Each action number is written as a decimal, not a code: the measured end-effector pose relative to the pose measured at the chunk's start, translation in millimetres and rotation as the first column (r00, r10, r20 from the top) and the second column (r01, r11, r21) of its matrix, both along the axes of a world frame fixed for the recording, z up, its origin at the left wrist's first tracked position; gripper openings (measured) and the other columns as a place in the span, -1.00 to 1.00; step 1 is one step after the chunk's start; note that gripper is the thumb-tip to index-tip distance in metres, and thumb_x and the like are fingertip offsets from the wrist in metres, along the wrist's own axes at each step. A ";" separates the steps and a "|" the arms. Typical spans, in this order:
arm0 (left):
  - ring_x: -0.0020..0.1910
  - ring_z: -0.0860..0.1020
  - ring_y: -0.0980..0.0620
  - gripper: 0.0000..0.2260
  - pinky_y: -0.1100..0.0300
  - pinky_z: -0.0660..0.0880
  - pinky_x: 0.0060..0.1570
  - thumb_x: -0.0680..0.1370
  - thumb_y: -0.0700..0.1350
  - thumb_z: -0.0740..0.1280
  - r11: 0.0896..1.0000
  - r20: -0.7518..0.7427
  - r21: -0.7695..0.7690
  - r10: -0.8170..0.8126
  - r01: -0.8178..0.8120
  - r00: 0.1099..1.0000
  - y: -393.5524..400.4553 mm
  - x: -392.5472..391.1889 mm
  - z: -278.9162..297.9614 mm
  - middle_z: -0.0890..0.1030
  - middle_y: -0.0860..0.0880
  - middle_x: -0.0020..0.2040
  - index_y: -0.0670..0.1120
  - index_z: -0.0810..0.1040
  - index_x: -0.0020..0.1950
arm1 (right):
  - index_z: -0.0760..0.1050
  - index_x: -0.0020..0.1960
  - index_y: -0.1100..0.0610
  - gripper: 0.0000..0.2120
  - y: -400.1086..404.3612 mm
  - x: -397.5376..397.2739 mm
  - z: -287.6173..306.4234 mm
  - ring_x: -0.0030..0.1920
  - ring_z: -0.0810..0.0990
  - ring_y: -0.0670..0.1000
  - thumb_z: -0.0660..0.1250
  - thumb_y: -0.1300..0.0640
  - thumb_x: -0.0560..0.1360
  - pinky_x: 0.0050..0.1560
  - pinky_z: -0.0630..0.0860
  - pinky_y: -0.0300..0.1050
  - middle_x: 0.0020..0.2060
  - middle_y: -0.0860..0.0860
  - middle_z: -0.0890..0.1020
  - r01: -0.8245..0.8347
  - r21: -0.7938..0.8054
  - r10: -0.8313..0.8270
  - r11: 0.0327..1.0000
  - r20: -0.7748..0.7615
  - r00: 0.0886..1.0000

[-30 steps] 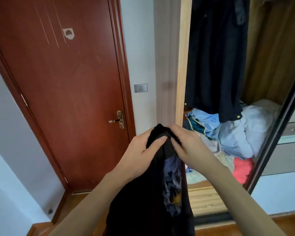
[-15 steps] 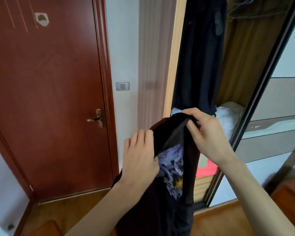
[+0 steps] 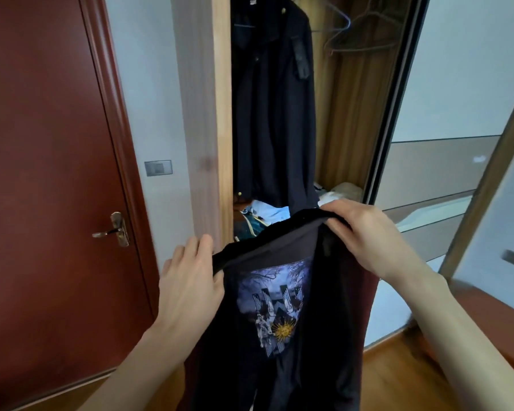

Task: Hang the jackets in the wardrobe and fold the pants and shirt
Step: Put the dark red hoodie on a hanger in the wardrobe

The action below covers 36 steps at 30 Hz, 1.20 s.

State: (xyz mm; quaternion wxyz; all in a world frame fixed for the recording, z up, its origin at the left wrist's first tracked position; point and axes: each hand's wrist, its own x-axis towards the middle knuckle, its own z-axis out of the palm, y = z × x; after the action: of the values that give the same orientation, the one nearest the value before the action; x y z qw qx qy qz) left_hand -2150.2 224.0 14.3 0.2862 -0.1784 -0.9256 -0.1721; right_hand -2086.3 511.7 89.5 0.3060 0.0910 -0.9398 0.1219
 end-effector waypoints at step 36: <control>-0.46 0.39 -0.04 -0.44 0.06 0.41 -0.32 0.58 0.36 0.20 0.909 -0.108 0.189 -0.357 0.371 0.928 296.3 -95.5 104.7 0.43 -0.04 -0.47 -0.09 0.41 -0.33 | 0.41 -0.33 0.07 -0.45 304.1 -50.8 45.9 -0.40 0.32 -0.08 0.37 -0.36 0.54 -0.32 0.31 -0.12 -0.48 -0.11 0.36 -0.058 -0.565 -0.034 0.823 -0.151 0.988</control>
State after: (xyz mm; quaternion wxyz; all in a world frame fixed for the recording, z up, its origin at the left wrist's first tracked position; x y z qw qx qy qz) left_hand -2245.6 520.3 119.0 0.2987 -0.3231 -0.8424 -0.3110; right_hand -2137.2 815.8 135.3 0.3902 0.0110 -0.8338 0.3904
